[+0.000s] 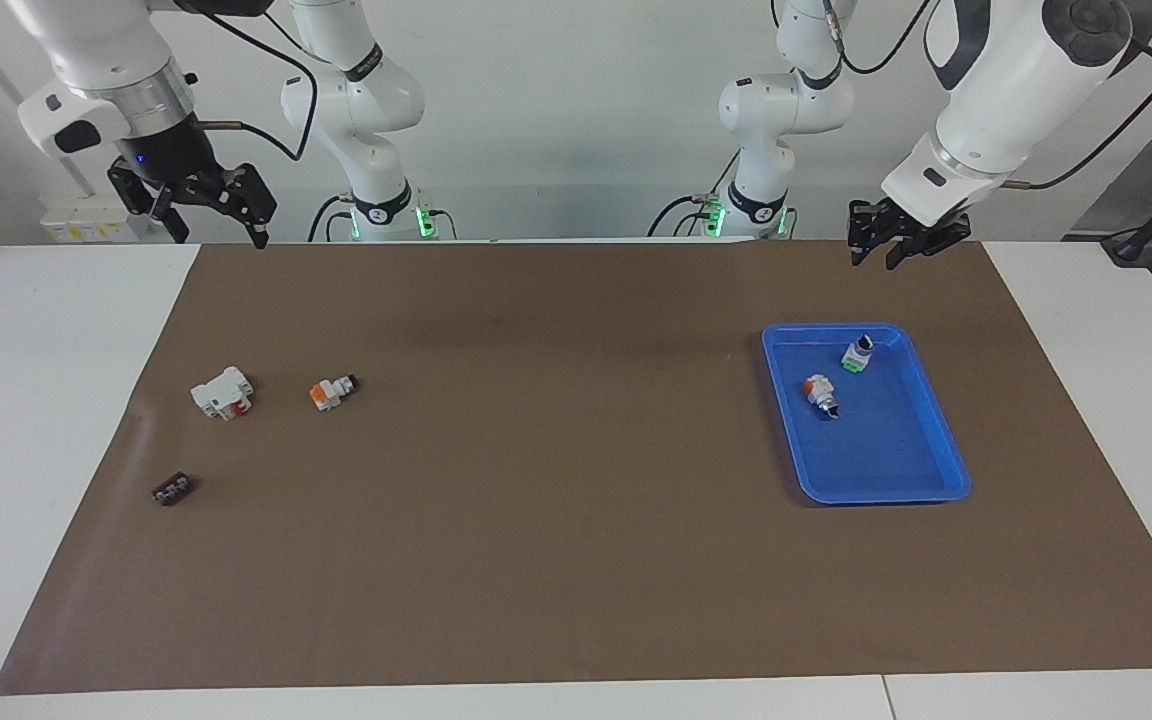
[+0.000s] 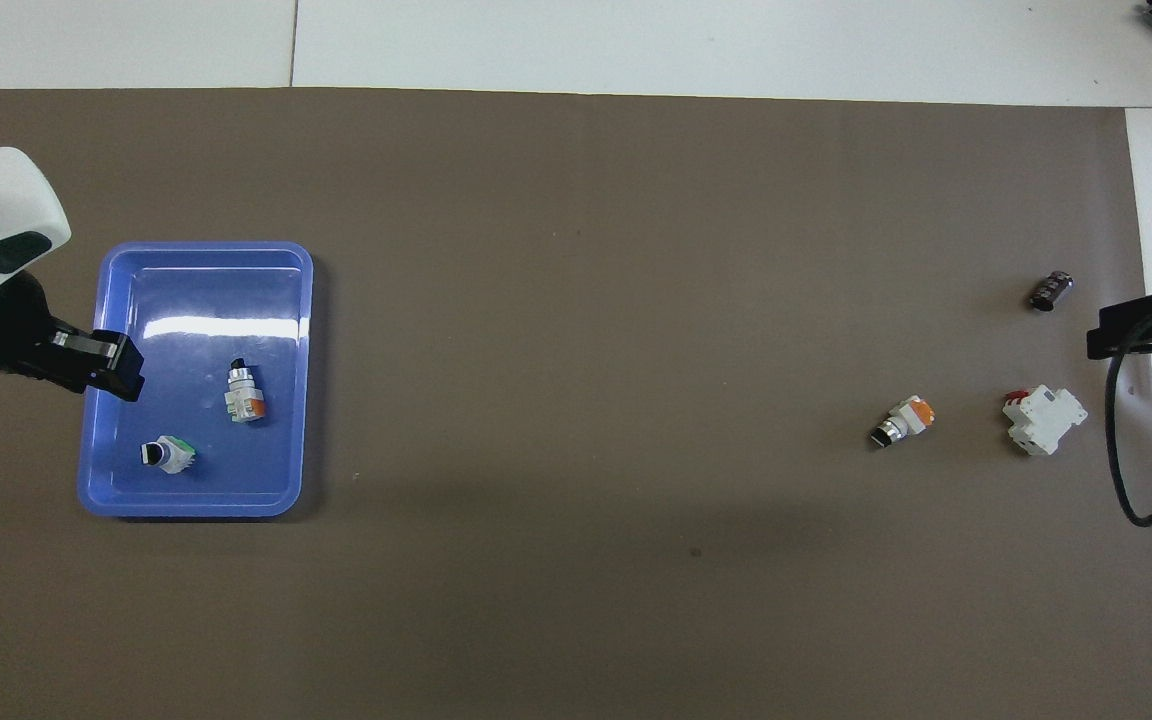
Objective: Turn and place switch with both arms
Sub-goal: 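Open the left gripper and lift it away from the tray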
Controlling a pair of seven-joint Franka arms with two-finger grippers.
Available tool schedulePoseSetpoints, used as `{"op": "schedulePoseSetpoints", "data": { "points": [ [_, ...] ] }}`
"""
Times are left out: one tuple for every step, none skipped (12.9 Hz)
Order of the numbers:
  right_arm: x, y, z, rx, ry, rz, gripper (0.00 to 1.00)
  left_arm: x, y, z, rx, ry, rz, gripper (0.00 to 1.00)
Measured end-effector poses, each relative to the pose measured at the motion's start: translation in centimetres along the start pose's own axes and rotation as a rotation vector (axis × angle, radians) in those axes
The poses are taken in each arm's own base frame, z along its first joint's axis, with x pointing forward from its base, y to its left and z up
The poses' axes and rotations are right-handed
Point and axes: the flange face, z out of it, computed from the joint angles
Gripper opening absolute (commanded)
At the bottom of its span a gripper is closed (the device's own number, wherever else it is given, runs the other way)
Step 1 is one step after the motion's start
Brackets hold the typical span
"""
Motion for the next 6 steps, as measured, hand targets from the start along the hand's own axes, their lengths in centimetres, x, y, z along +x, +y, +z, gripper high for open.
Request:
{"op": "schedulePoseSetpoints", "data": {
  "points": [
    [-0.1, 0.0, 0.1, 0.000, -0.003, 0.000, 1.00, 0.0, -0.1, -0.6, 0.002, 0.024, -0.002, 1.00],
    [-0.2, 0.0, 0.1, 0.001, -0.003, 0.000, 1.00, 0.3, -0.3, -1.3, 0.005, 0.066, -0.007, 1.00],
    [-0.3, 0.1, 0.0, 0.001, -0.002, 0.000, 1.00, 0.6, -0.6, -1.8, 0.008, 0.106, -0.011, 1.00],
    [-0.4, 0.1, -0.1, 0.001, 0.000, 0.000, 1.00, 0.8, -0.9, -2.0, 0.009, 0.133, -0.015, 1.00],
    [-0.4, 0.0, -0.1, 0.001, 0.001, -0.001, 1.00, 0.9, -1.1, -2.2, 0.011, 0.149, -0.019, 1.00],
    [-0.4, 0.0, -0.1, 0.002, 0.002, -0.001, 1.00, 1.0, -1.3, -2.4, 0.012, 0.164, -0.023, 1.00]
  ]
}}
